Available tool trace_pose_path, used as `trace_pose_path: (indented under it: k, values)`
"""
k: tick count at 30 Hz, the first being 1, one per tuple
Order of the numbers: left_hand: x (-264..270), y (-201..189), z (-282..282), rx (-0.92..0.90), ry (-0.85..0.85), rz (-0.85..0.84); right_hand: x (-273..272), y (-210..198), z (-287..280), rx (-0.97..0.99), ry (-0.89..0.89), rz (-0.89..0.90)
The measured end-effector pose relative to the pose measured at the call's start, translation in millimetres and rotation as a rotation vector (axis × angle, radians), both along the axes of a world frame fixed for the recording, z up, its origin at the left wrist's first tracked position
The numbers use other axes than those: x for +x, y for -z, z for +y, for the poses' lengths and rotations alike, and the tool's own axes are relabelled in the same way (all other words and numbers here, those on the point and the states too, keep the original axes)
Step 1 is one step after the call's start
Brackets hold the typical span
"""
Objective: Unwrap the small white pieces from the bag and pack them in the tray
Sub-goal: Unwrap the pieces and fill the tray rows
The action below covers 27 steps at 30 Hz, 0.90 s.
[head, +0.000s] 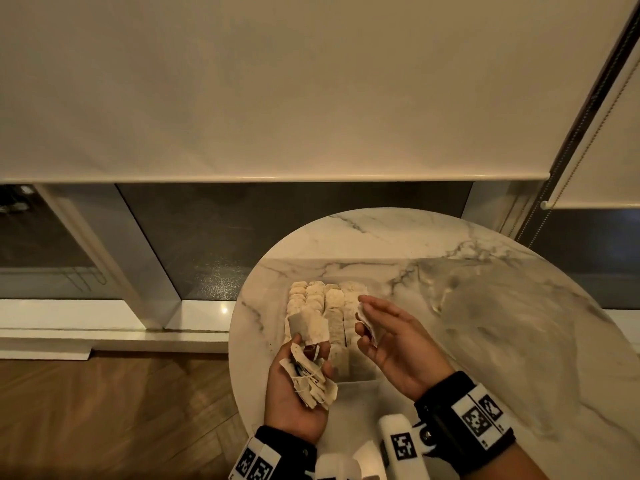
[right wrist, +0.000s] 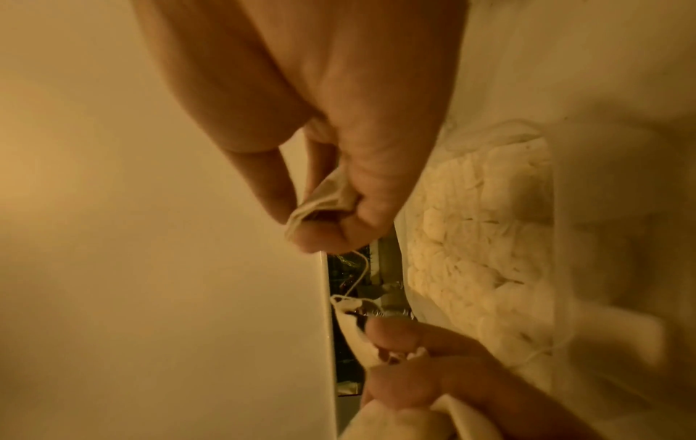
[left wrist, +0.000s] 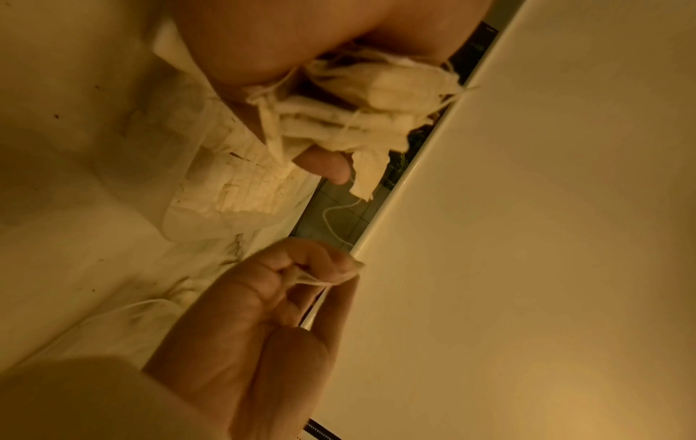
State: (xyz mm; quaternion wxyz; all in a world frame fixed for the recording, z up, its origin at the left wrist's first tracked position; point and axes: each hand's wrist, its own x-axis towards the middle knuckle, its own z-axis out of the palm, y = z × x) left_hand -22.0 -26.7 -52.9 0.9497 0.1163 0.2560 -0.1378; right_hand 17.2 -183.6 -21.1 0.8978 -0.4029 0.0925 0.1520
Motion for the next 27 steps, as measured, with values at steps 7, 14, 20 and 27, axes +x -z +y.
trace_pose_path:
  k: [7, 14, 20, 27]
  values:
    - [4.5, 1.0, 16.0, 0.008, -0.081, 0.018, 4.7, 9.9, -11.1, -0.61, 0.092, -0.242]
    - [3.6, -3.5, 16.9, 0.087, -0.103, 0.008, 16.0, 23.4, -12.4, -1.041, -0.096, -0.38]
    - [3.9, -7.6, 21.4, 0.198, -0.117, 0.034, 22.3, 21.5, -3.4, -1.095, -0.105, -0.367]
    - [3.1, -8.9, 23.4, 0.21, -0.16, 0.07, 32.1, 29.9, 6.9, -1.426, -0.401, -0.372]
